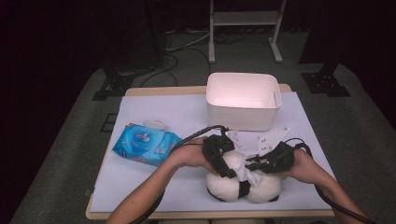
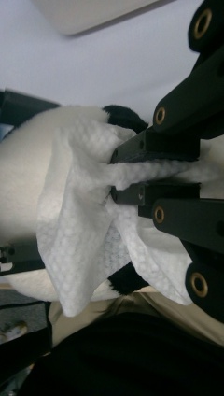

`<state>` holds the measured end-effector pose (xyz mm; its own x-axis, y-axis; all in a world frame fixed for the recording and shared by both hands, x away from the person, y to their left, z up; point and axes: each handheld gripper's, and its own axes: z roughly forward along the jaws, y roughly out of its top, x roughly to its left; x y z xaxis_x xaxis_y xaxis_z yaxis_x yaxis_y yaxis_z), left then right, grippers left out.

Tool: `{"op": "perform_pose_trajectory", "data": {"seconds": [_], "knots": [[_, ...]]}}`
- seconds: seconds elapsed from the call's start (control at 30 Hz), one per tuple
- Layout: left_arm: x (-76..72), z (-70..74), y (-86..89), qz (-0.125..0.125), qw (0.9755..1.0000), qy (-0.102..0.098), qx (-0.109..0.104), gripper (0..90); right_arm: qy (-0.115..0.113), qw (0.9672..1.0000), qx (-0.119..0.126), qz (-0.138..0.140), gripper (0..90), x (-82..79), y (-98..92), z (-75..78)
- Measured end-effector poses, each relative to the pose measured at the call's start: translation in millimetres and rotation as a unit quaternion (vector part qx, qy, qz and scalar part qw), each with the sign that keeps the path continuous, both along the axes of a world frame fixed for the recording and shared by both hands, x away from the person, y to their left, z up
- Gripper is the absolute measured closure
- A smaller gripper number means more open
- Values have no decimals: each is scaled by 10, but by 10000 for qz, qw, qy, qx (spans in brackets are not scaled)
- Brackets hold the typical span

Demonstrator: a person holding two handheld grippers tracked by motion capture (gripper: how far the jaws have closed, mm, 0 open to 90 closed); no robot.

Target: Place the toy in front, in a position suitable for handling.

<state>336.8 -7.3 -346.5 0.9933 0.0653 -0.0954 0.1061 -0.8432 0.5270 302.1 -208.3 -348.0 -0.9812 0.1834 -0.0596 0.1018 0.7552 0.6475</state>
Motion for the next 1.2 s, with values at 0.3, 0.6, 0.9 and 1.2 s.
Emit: {"op": "perform_pose_trajectory", "data": {"seconds": [0.3,0.6,0.9,1.2], "knots": [[58,197,-141,-175,9989,-386,194,264,-75,9992,312,-258,798,39,-178,33],[154,287,-100,-176,9967,-674,409,265,-65,9977,480,-468,797,167,-203,44],[66,226,67,97,9988,-458,158,94,-37,9996,196,-207,800,86,18,-2],[-18,328,280,225,9989,-408,14,81,-31,10000,91,11,802,-16,83,-7]]}}
